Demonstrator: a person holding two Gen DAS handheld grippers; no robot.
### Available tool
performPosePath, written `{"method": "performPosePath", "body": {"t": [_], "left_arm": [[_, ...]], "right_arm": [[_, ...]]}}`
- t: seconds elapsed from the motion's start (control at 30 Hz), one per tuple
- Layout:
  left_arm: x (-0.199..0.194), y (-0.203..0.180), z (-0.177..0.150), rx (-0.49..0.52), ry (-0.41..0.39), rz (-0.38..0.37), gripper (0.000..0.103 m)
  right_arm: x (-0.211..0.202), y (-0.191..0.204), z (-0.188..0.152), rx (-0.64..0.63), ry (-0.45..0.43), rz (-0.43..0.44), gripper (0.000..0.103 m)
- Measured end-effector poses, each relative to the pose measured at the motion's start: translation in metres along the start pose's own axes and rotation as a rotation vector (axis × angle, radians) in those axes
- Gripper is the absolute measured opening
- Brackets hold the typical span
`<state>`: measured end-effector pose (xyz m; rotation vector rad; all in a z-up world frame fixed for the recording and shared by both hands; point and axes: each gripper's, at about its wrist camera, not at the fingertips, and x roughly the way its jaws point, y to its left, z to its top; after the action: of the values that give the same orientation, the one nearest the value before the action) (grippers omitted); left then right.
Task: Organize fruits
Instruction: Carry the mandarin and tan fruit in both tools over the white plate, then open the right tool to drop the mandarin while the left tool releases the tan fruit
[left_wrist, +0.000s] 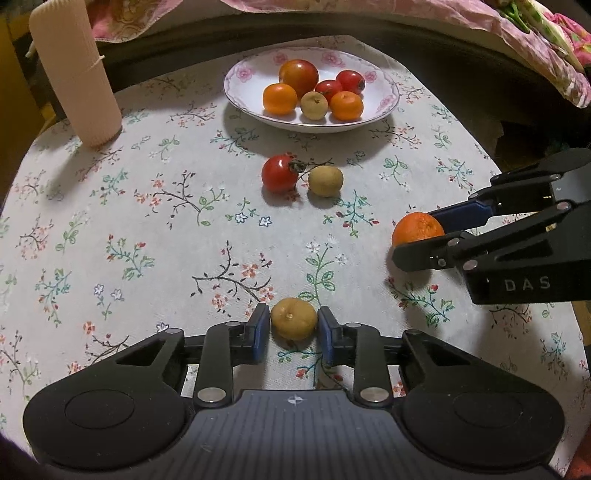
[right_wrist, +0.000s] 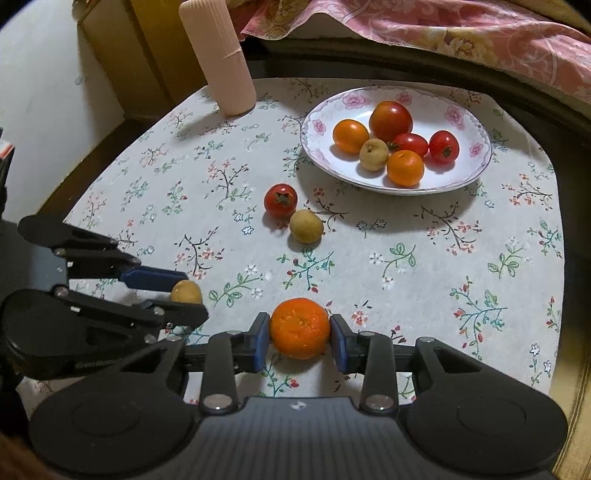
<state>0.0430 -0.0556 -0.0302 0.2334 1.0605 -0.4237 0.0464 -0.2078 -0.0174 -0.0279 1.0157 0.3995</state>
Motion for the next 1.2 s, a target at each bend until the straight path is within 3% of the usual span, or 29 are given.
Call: {"method": "performPosePath", "body": {"t": [0.3,0.73,1.2], "left_arm": [[-0.007,-0.001,0.01,-0.018,-0.029,-0.019,0.034],[-0.011,-0.007,0.105,-0.029,-0.186,-0.001,0.035],[0.029,0.004,0.161,-0.062,-0.222,0.006,0.035]], "right_arm": [[-0.003,-0.005,0.004,0.015,-0.021,-0.019,0.036],[-0.021,-0.033,0.054,0.073,-0.151,-0.079,0.036],[0.005,-0.082,0.103,0.125,-0.178,-0.161,0.036]]}}
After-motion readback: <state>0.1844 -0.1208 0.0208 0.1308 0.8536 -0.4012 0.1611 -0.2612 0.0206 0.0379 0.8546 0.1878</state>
